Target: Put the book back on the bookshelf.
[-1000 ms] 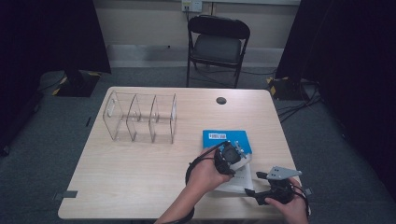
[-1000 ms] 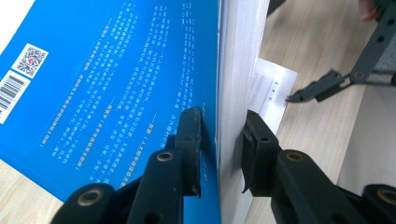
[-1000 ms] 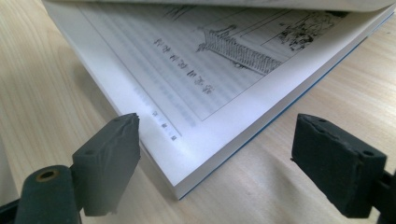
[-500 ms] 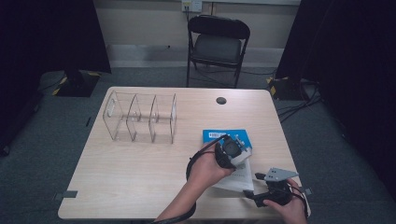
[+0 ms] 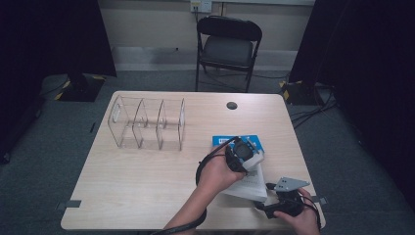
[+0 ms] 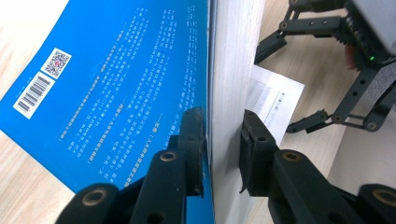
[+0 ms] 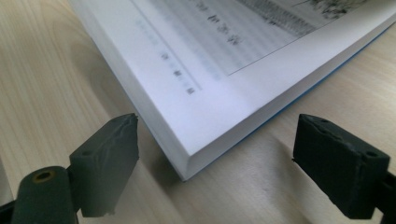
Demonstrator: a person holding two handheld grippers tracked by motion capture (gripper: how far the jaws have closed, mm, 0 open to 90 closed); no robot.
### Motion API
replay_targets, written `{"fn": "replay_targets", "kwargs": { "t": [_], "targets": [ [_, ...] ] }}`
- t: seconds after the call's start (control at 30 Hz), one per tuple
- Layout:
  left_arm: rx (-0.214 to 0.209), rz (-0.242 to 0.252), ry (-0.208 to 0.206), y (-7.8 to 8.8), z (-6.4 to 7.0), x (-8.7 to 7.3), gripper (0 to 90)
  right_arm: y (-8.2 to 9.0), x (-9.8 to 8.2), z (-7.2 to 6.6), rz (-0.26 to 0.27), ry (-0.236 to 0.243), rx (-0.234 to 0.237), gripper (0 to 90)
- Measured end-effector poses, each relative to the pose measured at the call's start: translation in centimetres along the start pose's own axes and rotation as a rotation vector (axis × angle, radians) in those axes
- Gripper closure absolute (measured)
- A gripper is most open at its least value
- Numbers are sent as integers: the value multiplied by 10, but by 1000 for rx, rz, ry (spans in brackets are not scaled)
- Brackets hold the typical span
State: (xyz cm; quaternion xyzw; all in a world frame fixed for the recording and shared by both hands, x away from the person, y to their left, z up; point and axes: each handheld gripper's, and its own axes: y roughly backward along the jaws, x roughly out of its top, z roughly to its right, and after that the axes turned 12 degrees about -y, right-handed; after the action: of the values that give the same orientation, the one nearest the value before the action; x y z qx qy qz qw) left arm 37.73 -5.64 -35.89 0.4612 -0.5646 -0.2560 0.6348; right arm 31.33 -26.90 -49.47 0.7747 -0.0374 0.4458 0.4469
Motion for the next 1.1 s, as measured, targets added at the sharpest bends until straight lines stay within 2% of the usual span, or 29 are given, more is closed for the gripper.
{"fn": "replay_targets", "kwargs": {
  "t": [0.07,0.27,0.37,0.57,0.83,0.9,1.1],
  "targets": [
    [-1,-1,1,1,-1,1,738,-5,-1,-2,-17,7,-2,140],
    [-3,2,7,1,-1,1,737,-9,1,-3,-11,11,-28,142],
    [-4,1,5,2,-2,1,738,-9,0,-4,-15,29,-48,147],
    [-4,-9,2,2,-1,0,738,-9,0,-2,-12,8,-67,138],
    [-3,-12,-1,2,-1,0,738,-9,0,-3,-10,4,-76,140],
    [0,-22,-3,2,0,0,738,-9,0,-3,-9,-1,-73,145],
    [-8,-5,3,1,0,-1,735,-5,-2,-2,5,-5,-78,219]
  ]
}}
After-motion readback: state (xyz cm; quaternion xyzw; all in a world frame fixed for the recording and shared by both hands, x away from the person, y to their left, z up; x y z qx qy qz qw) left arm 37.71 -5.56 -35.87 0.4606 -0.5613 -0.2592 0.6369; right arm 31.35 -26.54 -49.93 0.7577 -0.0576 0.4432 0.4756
